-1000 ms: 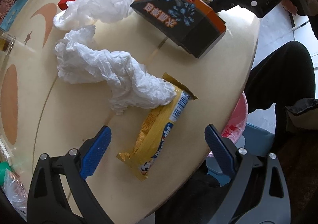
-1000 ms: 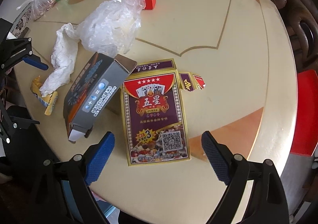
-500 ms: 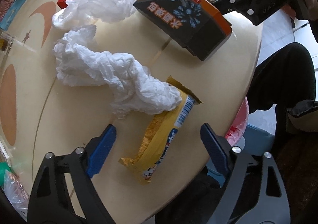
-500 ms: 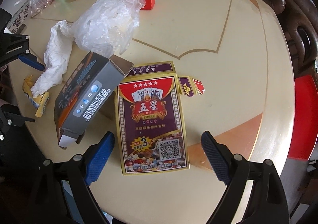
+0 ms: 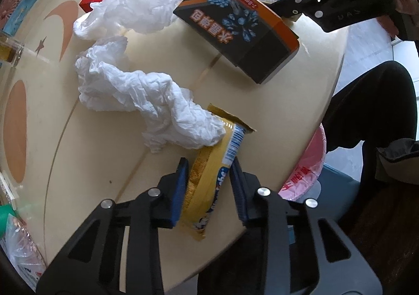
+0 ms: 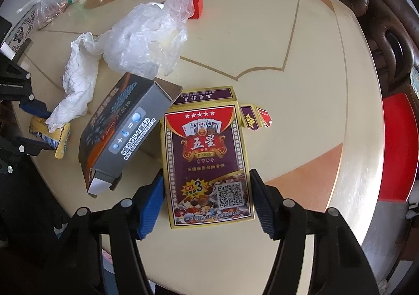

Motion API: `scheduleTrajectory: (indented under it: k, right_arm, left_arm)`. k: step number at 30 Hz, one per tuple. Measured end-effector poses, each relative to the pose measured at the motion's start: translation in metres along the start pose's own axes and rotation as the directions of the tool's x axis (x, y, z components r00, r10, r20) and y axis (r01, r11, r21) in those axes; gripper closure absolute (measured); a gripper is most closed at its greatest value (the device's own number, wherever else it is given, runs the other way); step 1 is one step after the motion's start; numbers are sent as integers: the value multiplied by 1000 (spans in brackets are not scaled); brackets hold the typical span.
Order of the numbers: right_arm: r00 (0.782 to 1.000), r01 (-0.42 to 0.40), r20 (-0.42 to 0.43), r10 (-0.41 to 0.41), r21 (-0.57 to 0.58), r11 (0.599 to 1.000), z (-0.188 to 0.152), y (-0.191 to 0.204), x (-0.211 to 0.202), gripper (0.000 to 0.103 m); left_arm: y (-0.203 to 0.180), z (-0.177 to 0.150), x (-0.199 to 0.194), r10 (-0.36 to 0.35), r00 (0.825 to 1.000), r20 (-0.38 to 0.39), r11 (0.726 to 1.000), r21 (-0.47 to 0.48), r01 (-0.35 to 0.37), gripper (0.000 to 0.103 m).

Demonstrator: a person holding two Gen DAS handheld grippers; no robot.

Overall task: Collect trash
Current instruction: 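Lift the yellow wrapper with the left tool while the right tool grips the card box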

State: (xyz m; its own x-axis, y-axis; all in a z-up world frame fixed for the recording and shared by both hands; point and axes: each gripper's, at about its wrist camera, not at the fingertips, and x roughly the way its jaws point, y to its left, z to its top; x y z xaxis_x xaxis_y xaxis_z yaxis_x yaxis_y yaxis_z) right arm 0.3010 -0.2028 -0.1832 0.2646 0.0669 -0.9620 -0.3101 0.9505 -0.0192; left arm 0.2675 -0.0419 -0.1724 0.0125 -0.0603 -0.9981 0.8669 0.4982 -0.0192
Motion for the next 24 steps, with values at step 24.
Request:
scheduleTrajectory:
  k: [24]
  right_arm:
    - [987, 135, 72, -144, 120, 984, -18, 14, -44, 43]
  left_arm:
    - [9, -34, -14, 12, 997, 78, 969, -247, 8, 80]
